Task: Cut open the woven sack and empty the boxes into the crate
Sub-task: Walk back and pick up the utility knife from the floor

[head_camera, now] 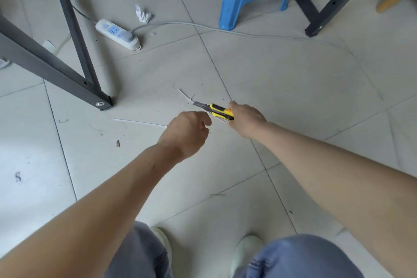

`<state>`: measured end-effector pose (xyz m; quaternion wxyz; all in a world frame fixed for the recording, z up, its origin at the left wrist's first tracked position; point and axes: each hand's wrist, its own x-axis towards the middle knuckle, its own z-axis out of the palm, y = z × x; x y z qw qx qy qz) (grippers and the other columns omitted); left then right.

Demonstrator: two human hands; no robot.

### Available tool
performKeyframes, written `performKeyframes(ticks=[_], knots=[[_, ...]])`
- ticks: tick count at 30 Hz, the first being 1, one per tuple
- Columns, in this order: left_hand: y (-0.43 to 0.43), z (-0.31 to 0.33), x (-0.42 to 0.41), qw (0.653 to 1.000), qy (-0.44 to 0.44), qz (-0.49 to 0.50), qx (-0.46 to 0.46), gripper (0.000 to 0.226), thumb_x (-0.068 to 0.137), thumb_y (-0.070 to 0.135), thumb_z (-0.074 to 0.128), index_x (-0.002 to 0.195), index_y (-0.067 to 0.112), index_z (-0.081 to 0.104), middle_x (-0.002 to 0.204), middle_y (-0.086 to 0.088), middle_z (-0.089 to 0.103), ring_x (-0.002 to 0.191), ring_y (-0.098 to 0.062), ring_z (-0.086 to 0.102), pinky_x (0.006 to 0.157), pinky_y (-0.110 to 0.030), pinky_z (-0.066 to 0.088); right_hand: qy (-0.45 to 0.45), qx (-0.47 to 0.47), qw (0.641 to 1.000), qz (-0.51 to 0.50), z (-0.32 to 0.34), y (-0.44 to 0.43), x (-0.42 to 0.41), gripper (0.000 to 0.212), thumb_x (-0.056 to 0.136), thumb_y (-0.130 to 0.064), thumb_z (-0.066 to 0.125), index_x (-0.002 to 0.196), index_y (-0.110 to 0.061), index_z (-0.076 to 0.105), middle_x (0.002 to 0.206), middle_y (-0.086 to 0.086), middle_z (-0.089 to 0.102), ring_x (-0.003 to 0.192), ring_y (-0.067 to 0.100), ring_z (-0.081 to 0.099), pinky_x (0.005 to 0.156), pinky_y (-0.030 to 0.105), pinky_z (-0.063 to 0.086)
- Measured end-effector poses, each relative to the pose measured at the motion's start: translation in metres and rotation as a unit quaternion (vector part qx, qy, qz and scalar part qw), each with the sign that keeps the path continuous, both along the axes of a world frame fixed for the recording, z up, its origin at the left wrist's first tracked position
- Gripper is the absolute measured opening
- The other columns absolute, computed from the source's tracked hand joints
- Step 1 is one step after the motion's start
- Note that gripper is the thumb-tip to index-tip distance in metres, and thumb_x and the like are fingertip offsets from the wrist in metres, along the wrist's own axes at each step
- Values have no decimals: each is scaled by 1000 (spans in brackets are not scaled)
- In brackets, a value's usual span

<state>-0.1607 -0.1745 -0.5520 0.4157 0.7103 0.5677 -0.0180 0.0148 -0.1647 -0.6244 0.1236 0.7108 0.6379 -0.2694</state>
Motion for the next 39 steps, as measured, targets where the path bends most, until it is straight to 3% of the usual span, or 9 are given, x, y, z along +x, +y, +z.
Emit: performKeyframes(ticks=[5, 15, 20, 23, 27, 39], knots=[[-2, 121, -7, 1000, -3, 1, -1, 25, 91, 14, 47, 109, 20, 64, 101, -2, 66, 96, -23, 61, 80, -28, 49, 36, 47, 998, -11, 162, -3, -5, 29, 94, -23, 54, 117, -8, 44, 108, 16, 63, 96, 37, 61, 69, 33, 40], [21, 446, -35, 997, -26, -8, 75, 24, 93, 16, 47, 110, 19, 64, 102, -2, 67, 100, -23, 61, 85, -30, 49, 48, 147, 987, 50, 525, 21, -39, 27, 95, -25, 51, 116, -10, 44, 107, 12, 60, 96, 36, 58, 66, 32, 35], [50, 570, -56, 986, -50, 11, 158, 25, 91, 10, 47, 106, 12, 67, 99, -8, 69, 94, -28, 62, 81, -31, 49, 58, 238, 969, 37, 638, 65, -56, 24, 91, -19, 57, 112, -8, 50, 112, 13, 56, 101, 36, 56, 75, 37, 41], [66, 614, -63, 979, -54, 21, 194, 24, 89, 9, 47, 101, 11, 68, 94, -9, 69, 89, -30, 63, 80, -35, 52, 54, 256, 964, 48, 672, 95, -57, 29, 90, -22, 63, 113, -8, 53, 113, 13, 55, 105, 32, 51, 75, 32, 37], [89, 646, -63, 975, -39, 52, 214, 26, 90, 10, 45, 104, 11, 67, 99, -6, 68, 92, -27, 62, 83, -35, 51, 67, 222, 971, 51, 682, 134, -51, 33, 89, -24, 64, 114, -8, 50, 109, 14, 59, 100, 32, 54, 76, 37, 43], [190, 637, 15, 951, 56, 245, 180, 25, 91, 14, 44, 102, 16, 67, 100, -7, 69, 91, -30, 63, 81, -39, 53, 41, 84, 978, 187, 616, 323, 19, 28, 90, -20, 55, 110, -7, 41, 95, 12, 58, 81, 31, 57, 66, 37, 42]])
